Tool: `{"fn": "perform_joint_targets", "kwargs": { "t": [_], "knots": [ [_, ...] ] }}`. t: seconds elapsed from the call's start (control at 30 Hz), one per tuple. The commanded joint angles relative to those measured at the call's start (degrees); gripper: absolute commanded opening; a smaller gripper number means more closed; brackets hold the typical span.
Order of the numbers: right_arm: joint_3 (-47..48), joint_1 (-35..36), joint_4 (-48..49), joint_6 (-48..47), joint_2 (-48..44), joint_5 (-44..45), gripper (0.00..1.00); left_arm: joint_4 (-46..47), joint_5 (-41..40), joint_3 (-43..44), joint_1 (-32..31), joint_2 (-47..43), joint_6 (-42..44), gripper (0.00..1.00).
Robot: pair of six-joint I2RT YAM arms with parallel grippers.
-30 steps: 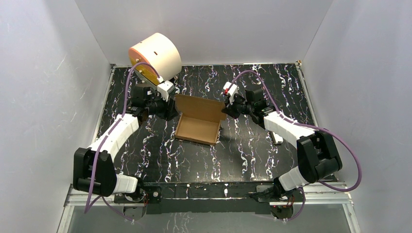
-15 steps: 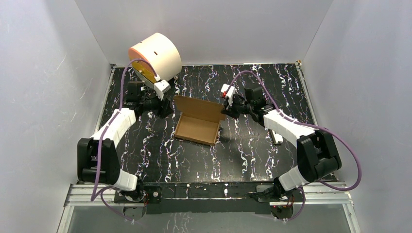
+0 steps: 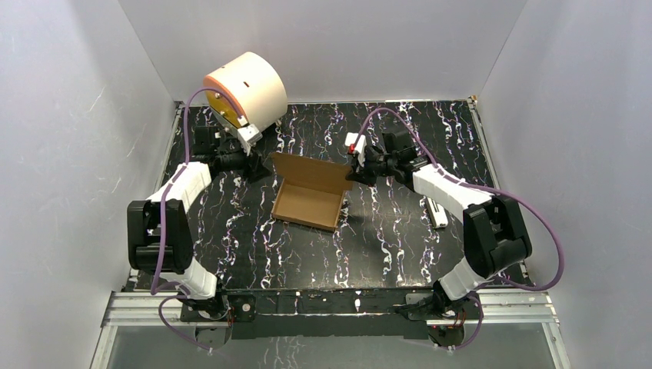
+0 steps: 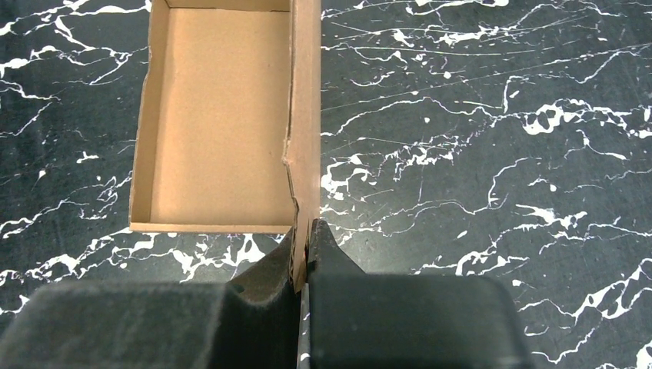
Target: Fold the paper box
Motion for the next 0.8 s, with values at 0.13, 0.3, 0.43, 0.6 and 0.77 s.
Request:
{"fn": "perform_joint_targets", "kwargs": {
  "t": [0.13,0.3,0.43,0.6,0.77],
  "knots": [
    [4.3,0.0,-7.1,-3.3,2.3,-5.8,0.0,6.3,4.0,1.6,0.3,-0.5,3.7,0.56],
    [5.0,0.1,-7.7,-3.5,2.7,-6.0,0.0,6.3,7.2,0.9,0.3,-0.2,4.9,0.55],
    [5.5,0.1,-8.0,-3.5,3.1,-6.1,0.0,5.4,10.2,0.7,0.3,-0.2,5.0,0.5],
    [5.6,0.1,-8.0,-2.8,3.2,-5.6,0.0,4.9,11.4,-0.4,0.3,-0.3,5.2,0.42],
    [5.9,0.1,-7.6,-1.1,3.0,-3.0,0.0,4.8,9.7,-1.0,0.3,-0.7,2.9,0.2]
  ]
}}
